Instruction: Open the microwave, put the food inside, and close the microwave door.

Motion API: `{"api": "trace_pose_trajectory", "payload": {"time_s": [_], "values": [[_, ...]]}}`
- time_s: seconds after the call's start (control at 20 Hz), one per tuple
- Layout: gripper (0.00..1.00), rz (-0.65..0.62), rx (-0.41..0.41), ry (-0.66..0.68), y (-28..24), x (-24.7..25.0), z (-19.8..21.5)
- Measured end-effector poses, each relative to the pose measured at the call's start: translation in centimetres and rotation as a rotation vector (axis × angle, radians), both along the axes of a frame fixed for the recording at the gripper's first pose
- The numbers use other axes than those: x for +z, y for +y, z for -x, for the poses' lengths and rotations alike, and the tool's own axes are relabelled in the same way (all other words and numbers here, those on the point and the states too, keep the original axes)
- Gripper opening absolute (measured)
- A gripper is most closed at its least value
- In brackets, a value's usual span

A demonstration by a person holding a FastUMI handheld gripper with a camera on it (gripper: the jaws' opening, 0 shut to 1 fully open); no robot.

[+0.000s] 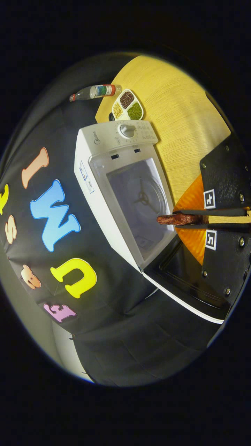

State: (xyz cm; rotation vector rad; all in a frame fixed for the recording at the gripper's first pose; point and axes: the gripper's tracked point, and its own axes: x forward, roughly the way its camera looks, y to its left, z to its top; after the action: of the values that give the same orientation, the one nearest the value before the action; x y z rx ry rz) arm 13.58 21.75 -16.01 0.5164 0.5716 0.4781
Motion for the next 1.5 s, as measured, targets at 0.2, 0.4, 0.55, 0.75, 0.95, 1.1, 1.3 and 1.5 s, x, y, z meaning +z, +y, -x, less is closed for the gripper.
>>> {"api": "trace_pose_trajectory", "payload": {"time_s": [0.2, 0.4, 0.55, 0.75, 0.95, 1.1, 1.3, 1.5], "values": [[0.08, -0.004, -0.025, -0.014, 0.8, -0.9, -3.3], [0.08, 0.033, -0.04, -0.044, 1.6, -2.5, -6.1], [0.08, 0.001, -0.051, -0.055, 2.8, -3.2, -7.7], [0.08, -0.069, -0.093, -0.057, 3.8, -4.1, -10.6], [0.08, -0.101, -0.119, -0.008, 4.4, -6.3, -13.4], [0.07, -0.118, -0.115, -0.009, 5.1, -6.8, -14.6], [0.1, -0.06, -0.089, -0.05, 5.6, -6.9, -15.7], [0.18, 0.05, -0.102, -0.096, 5.0, -7.6, -16.7]]}}
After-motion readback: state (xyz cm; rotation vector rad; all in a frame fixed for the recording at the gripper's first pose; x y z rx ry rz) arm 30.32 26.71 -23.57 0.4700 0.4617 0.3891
